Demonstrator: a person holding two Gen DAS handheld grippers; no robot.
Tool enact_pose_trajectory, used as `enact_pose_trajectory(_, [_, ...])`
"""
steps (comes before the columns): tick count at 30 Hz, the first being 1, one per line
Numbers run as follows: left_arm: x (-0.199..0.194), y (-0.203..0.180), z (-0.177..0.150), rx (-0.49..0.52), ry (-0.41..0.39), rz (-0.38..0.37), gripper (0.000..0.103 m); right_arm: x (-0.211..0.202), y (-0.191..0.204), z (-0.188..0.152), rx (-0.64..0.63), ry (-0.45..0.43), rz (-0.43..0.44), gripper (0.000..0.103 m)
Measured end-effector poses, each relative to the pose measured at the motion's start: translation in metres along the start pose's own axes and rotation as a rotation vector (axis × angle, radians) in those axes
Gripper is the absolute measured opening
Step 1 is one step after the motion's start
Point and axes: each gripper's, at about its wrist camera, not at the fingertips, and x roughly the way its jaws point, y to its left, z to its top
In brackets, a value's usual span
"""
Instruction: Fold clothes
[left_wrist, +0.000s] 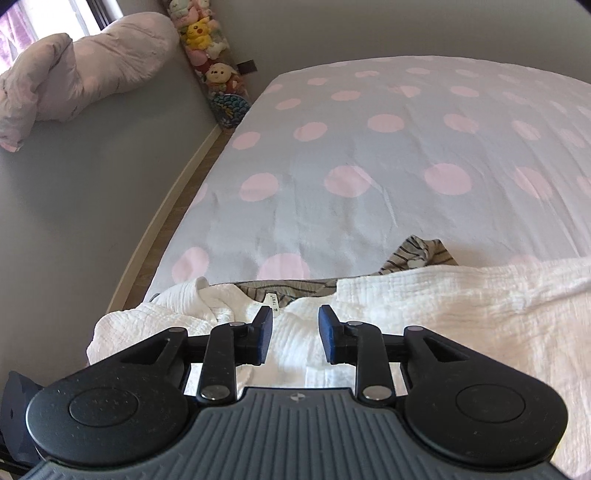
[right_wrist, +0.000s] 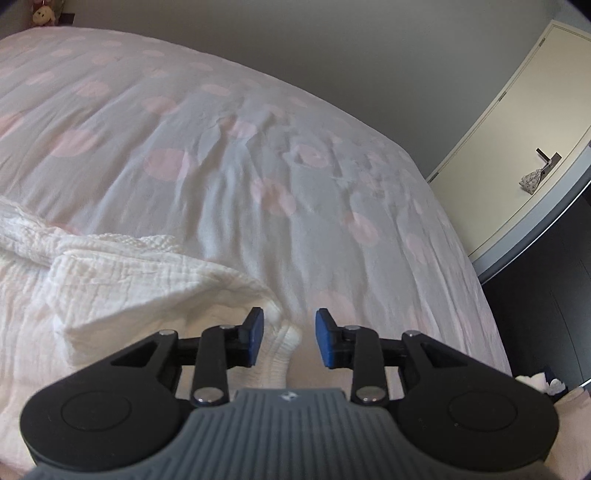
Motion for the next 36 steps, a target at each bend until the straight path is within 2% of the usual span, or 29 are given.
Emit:
enact_pose_trajectory(3, [-0.005, -0.01, -0.008, 0.051, 0.003, -0.006, 0.04, -0.022, 0.014, -0.01, -0.002, -0.019, 0.066, 0.036])
enact_pose_trajectory(7, [0.001, -0.018, -0.016, 0.111, 0.025, -0.009, 0.041, -0.043, 0.044, -0.018, -0.036, -0.03, 0.173, 0.036])
enact_pose_trajectory(10, [0.01, -0.016, -0.016, 0.119, 0.035, -0.008, 0.042, -0.046, 0.072, -0.014, -0.084, -0.033, 0.248, 0.036])
enact_pose_trajectory(18, [0.054, -0.01, -0.021, 0.112, 0.078, -0.04, 0.046, -0.036, 0.169, 0.028, -0.18, -0.105, 0.439, 0.036])
enact_pose_trajectory(21, [0.067, -0.005, -0.026, 0.057, 0.079, -0.086, 0.048, -0.034, 0.206, 0.047, -0.225, -0.146, 0.512, 0.04])
enact_pose_trajectory(25, [0.069, -0.007, -0.034, 0.017, 0.049, -0.15, 0.048, -0.031, 0.242, 0.064, -0.277, -0.191, 0.552, 0.042])
enact_pose_trajectory(28, [0.069, -0.015, -0.04, 0.045, 0.016, -0.138, 0.041, -0.028, 0.268, 0.076, -0.315, -0.225, 0.577, 0.042])
enact_pose_trajectory(30, [0.068, -0.02, -0.042, 0.07, -0.022, -0.114, 0.03, -0.028, 0.281, 0.08, -0.327, -0.243, 0.583, 0.042])
enact_pose_trajectory(31, [0.066, -0.024, -0.043, 0.088, -0.042, -0.096, 0.029, -0.029, 0.286, 0.082, -0.329, -0.248, 0.585, 0.042])
enact_pose_trajectory(34, [0.059, -0.034, -0.046, 0.148, -0.093, -0.054, 0.014, -0.032, 0.295, 0.084, -0.341, -0.258, 0.595, 0.041])
enact_pose_trajectory(35, [0.056, -0.036, -0.047, 0.167, -0.105, -0.046, 0.008, -0.031, 0.298, 0.085, -0.349, -0.252, 0.599, 0.037])
enact_pose_trajectory(36, [0.053, -0.038, -0.048, 0.183, -0.117, -0.041, 0.004, -0.03, 0.3, 0.085, -0.359, -0.238, 0.604, 0.028])
